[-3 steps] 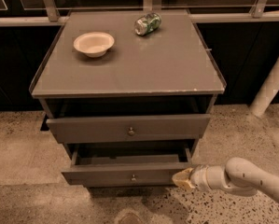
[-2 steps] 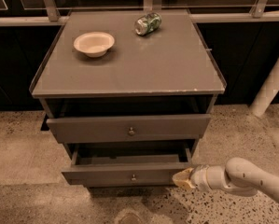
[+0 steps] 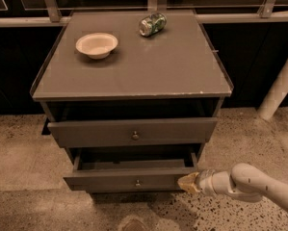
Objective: Close middle drawer
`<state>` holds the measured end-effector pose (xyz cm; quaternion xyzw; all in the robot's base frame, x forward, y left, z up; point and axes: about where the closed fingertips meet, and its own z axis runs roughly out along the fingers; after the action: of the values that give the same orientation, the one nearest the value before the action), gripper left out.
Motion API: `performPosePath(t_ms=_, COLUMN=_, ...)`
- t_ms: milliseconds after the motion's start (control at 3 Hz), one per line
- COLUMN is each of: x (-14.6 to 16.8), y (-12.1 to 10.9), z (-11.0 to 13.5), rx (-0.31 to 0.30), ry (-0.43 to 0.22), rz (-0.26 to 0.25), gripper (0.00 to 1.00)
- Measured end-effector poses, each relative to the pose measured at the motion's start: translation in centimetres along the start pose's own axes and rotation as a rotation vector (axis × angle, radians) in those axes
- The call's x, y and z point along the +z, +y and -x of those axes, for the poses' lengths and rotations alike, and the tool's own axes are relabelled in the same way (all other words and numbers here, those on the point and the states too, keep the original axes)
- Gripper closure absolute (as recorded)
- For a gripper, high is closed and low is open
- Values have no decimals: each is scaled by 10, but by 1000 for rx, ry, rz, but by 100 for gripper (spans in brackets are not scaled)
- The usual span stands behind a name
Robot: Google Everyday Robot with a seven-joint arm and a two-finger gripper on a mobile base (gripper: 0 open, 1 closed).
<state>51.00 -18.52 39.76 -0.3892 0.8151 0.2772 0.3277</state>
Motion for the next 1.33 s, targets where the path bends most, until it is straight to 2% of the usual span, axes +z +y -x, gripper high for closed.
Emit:
performPosePath(t_ms=333, x=3, y=-8, z=-2, rx=4, ry=-7, rz=-15, gripper=100)
performPosePath(t_ms=667, x=9, y=-29, z=-1, rx=14, ry=-30, rz=-60, gripper=100)
performPosePath(t_ms=1333, x=18, y=-64, z=28, rx=-20, ry=-88, rz=-137, gripper=100)
